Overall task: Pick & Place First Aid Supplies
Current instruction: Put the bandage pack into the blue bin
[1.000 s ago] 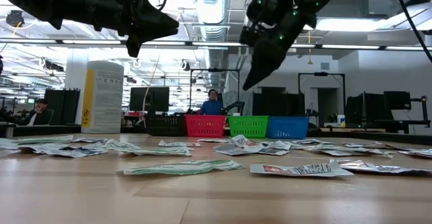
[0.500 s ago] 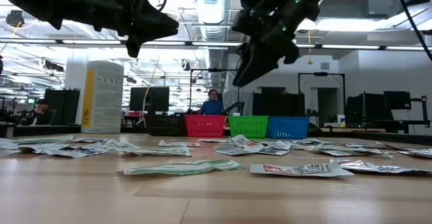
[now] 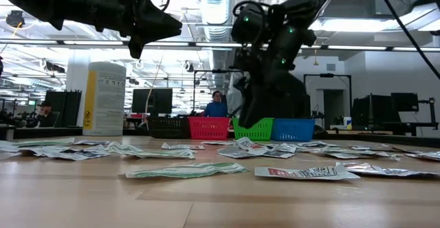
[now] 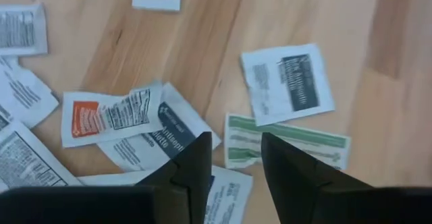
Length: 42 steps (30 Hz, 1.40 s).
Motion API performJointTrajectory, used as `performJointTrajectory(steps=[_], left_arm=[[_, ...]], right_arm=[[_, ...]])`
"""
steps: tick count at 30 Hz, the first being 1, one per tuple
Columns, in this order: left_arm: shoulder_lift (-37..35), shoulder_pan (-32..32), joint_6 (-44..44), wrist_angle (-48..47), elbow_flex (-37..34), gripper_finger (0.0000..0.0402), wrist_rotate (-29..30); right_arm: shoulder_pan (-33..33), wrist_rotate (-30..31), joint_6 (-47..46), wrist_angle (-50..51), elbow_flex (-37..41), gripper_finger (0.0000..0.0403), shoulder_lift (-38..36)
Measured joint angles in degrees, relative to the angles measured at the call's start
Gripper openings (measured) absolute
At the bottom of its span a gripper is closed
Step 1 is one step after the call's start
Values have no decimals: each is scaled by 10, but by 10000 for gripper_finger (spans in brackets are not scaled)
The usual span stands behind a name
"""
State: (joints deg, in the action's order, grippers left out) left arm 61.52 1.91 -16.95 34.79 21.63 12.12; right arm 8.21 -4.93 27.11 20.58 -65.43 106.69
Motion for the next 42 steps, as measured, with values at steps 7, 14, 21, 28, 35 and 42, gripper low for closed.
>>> performJointTrajectory(steps=[7,14,21,28,35,42], left_arm=[[0,0,0,0,0,76,0],[0,0,0,0,0,76,0],[0,0,0,0,0,76,0],[0,0,0,0,0,76,0],[0,0,0,0,0,76,0],[0,0,0,0,0,76,0]], right_arm=[[-10,1,33,-1,0,121,33],[-10,3,33,-2,-1,120,42],[-10,5,31,2,-1,120,37],[-15,5,30,34,-11,120,36],[-11,5,35,66,-50,120,36],[-2,4,67,66,-63,120,35]])
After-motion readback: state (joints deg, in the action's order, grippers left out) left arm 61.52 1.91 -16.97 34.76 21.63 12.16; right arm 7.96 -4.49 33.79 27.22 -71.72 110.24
